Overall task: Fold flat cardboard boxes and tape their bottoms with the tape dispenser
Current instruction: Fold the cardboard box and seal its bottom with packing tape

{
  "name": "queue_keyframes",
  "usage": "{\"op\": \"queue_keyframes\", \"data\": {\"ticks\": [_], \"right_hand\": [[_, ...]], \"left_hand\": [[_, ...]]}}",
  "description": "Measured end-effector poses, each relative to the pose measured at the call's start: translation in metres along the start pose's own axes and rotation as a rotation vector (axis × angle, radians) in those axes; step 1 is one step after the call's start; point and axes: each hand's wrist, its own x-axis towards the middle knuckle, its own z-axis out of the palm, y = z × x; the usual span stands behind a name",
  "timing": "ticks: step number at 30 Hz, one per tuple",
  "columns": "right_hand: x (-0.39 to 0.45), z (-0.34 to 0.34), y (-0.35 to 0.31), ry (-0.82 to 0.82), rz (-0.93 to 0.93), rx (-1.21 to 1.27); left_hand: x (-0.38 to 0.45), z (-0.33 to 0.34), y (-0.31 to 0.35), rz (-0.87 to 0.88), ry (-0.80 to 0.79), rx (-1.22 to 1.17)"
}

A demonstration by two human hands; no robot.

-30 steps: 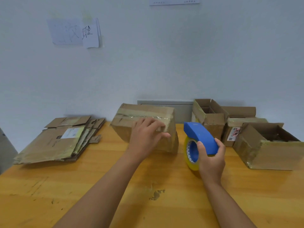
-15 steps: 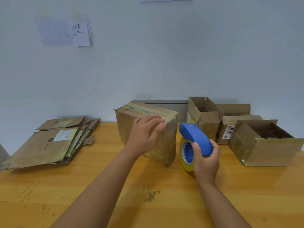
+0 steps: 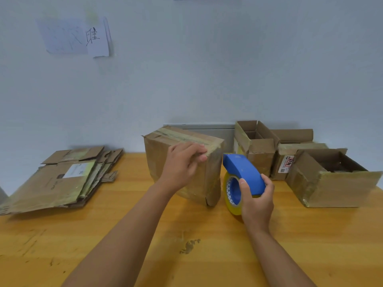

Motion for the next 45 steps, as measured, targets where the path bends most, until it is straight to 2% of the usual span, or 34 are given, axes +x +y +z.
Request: {"op": "queue_keyframes", "data": {"ticks": [9,12,15,18,22,24,26,28,31,35,40,45], "right_hand": [[-0.001,-0.002,-0.001,0.001,-0.007,0.001],[-0.001,-0.002,-0.001,0.007,0.008,0.015],[-0.002,-0.001,-0.001,-0.010,0.000,0.003],[-0.004,-0.001,-0.004,-0.027,-0.012,-0.006],[-0.004,-0.003,-0.006,-0.019,-0.007,-0.007],[-0.003,-0.004,-0.005,-0.012,0.002,-0.010],[-0.002,-0.002,-0.006,-0.009,-0.001,-0.017],[-0.002,-0.001,-0.007,-0.017,-0.002,-0.007],[-0.004,-0.003,-0.007,-0.022,-0.003,-0.006],[-0.003,-0.004,-0.007,-0.004,0.015,0.001],[-0.004,-0.003,-0.005,-0.012,0.025,-0.010],[-0.004,-0.004,-0.003,-0.022,0.013,-0.017]], "left_hand": [[0.004,-0.017,0.009,0.002,-0.086,0.070],[-0.001,-0.042,0.001,-0.071,-0.144,0.077],[-0.004,-0.048,0.004,-0.106,-0.272,0.357],[0.002,-0.041,0.010,-0.090,-0.309,0.533],[-0.001,-0.055,-0.003,-0.027,-0.376,0.529],[-0.005,-0.062,-0.009,-0.095,-0.420,0.443],[-0.003,-0.059,-0.006,-0.217,-0.405,0.432],[0.002,-0.045,0.003,-0.296,-0.338,0.548],[0.004,-0.033,0.008,-0.273,-0.185,0.587],[-0.002,-0.060,-0.009,-0.332,-0.224,0.432],[0.000,-0.059,-0.019,-0.352,-0.255,0.712],[0.001,-0.043,-0.025,-0.245,-0.210,0.699]]}}
